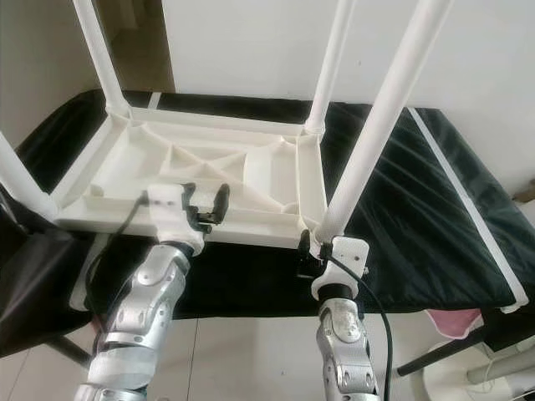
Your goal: Building children table
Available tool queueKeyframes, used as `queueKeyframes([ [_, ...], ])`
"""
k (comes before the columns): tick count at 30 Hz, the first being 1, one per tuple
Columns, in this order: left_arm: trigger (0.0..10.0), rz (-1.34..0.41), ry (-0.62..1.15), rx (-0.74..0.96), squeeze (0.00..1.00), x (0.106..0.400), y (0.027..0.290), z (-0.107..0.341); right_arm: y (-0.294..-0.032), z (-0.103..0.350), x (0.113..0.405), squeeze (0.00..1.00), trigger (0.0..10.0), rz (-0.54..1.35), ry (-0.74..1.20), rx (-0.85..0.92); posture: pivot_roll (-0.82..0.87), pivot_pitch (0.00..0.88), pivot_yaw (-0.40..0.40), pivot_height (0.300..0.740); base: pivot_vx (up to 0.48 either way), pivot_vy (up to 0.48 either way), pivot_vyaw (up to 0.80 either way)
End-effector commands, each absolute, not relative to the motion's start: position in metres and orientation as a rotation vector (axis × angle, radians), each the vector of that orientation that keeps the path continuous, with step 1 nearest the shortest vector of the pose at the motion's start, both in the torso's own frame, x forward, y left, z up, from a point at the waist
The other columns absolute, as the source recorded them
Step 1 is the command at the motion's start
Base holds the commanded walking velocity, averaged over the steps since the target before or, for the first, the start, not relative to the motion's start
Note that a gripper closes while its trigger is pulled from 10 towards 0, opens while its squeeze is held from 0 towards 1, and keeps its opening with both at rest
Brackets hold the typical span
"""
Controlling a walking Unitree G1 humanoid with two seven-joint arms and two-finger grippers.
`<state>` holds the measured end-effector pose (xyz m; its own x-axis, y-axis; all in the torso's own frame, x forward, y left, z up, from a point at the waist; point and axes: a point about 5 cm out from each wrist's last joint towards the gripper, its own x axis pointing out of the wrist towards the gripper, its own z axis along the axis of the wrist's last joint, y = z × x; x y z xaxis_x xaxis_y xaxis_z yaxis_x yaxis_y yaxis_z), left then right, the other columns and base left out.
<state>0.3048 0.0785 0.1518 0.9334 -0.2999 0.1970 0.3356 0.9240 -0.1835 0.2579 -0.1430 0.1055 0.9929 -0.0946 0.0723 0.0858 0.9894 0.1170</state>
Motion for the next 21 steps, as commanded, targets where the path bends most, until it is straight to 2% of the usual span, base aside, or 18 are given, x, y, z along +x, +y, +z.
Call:
queueKeyframes([
  [1,10.0,-0.385,-0.100,-0.307,0.00,0.286,0.056,0.133,-0.140,0.104,0.255,0.00,10.0,-0.083,-0.067,0.120,-0.03,0.051,-0.054,0.740,0.000,0.000,0.00],
  [8,10.0,-0.397,-0.102,-0.283,0.00,0.285,0.055,0.133,-0.144,0.106,0.254,0.00,10.0,-0.112,-0.076,0.094,-0.02,0.051,-0.055,0.740,0.000,0.000,0.00],
  [11,10.0,-0.447,-0.125,-0.223,0.00,0.285,0.054,0.134,-0.147,0.107,0.255,0.00,10.0,-0.122,-0.078,0.085,-0.03,0.051,-0.057,0.740,0.000,0.000,0.00],
  [18,10.0,-0.627,-0.136,-0.152,0.00,0.276,0.046,0.135,-0.149,0.111,0.257,0.00,10.0,-0.092,-0.092,0.057,-0.02,0.034,-0.062,0.740,0.000,0.000,0.00],
  [20,10.0,-0.758,-0.148,-0.087,0.00,0.269,0.042,0.138,-0.153,0.115,0.260,0.00,10.0,-0.078,-0.104,0.045,-0.01,0.022,-0.067,0.740,0.000,0.000,0.00],
  [21,10.0,-0.758,-0.148,-0.087,0.00,0.269,0.042,0.138,-0.153,0.115,0.260,0.00,10.0,-0.078,-0.104,0.045,-0.01,0.022,-0.067,0.740,0.000,0.000,0.00],
])
